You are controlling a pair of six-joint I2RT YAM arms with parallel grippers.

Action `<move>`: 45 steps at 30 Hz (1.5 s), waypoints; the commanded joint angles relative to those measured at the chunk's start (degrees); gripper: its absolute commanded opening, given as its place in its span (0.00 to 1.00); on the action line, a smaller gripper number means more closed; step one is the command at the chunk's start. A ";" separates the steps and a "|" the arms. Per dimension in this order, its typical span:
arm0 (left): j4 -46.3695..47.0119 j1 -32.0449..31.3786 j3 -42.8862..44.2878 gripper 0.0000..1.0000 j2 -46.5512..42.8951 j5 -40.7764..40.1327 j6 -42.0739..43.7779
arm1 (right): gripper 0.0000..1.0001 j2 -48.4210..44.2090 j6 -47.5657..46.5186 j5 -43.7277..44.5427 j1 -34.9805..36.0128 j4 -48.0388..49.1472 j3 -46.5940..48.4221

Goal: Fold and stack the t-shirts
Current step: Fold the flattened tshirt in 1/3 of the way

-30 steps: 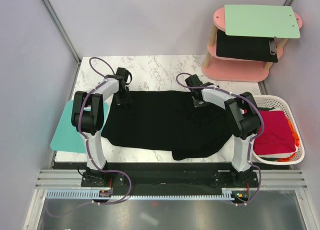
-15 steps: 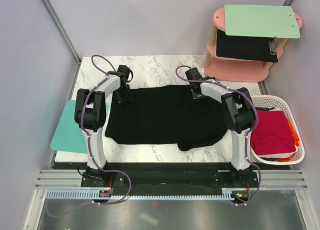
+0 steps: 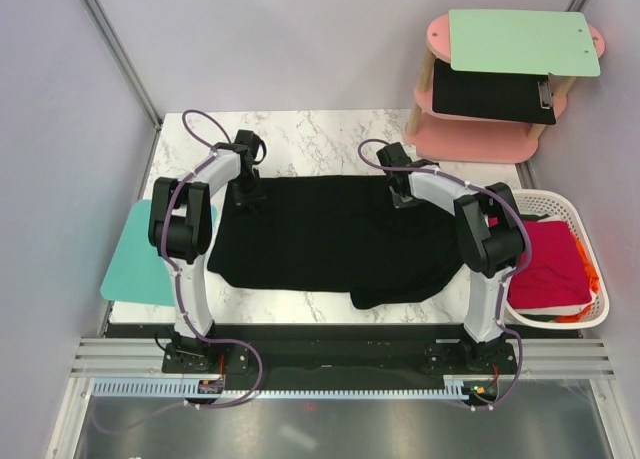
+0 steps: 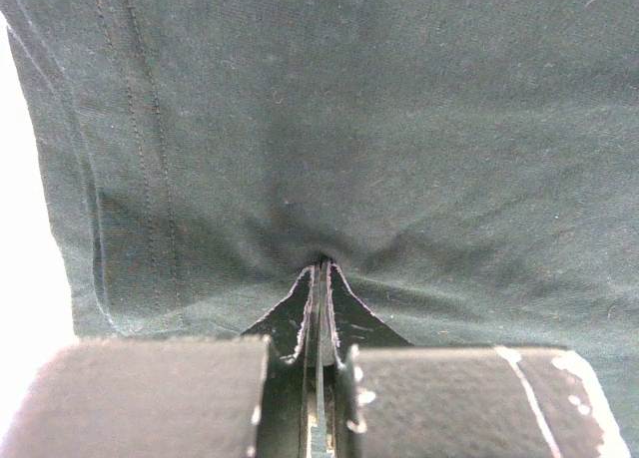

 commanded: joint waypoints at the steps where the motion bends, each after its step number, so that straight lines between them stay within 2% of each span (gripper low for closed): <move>1: 4.56 -0.18 -2.99 0.02 2.05 -1.55 -0.92 | 0.00 -3.67 0.56 1.56 0.04 0.37 -0.02; 12: 4.64 -0.18 -4.48 0.02 -0.14 -1.82 -0.75 | 0.00 -2.53 1.09 1.30 0.13 -0.50 -2.38; 21: 4.73 -0.18 -4.57 0.03 0.29 -1.29 -0.75 | 0.00 -6.74 1.79 1.48 -0.05 -4.71 -5.46; 22: 4.73 -0.18 -4.57 0.12 0.12 -1.11 -0.75 | 0.00 -7.62 1.88 1.30 0.04 -5.07 -5.72; 23: 4.82 -0.18 -4.74 0.36 0.03 -0.68 -0.75 | 0.00 -8.15 1.97 0.95 -0.05 -5.51 -5.90; 25: 5.08 -0.18 -5.10 0.57 -0.58 -0.50 -0.83 | 0.00 -9.73 2.14 0.60 -0.05 -6.22 -6.69; 26: 5.08 -0.18 -5.27 0.74 -0.85 -0.58 -0.83 | 0.00 -10.35 2.14 0.51 0.04 -6.65 -6.95; 29: 5.08 -0.18 -5.45 0.91 -1.72 -0.94 -0.83 | 0.00 -12.54 2.14 0.16 0.04 -7.88 -7.66; 39: 5.08 -0.18 -5.80 0.94 -4.80 -0.76 -0.75 | 0.00 -14.75 1.79 -3.97 0.13 -9.65 -13.27; 45: 4.73 -0.18 -6.68 0.99 -9.98 0.38 -0.22 | 0.00 -16.75 2.49 -5.29 0.65 -8.25 -16.62</move>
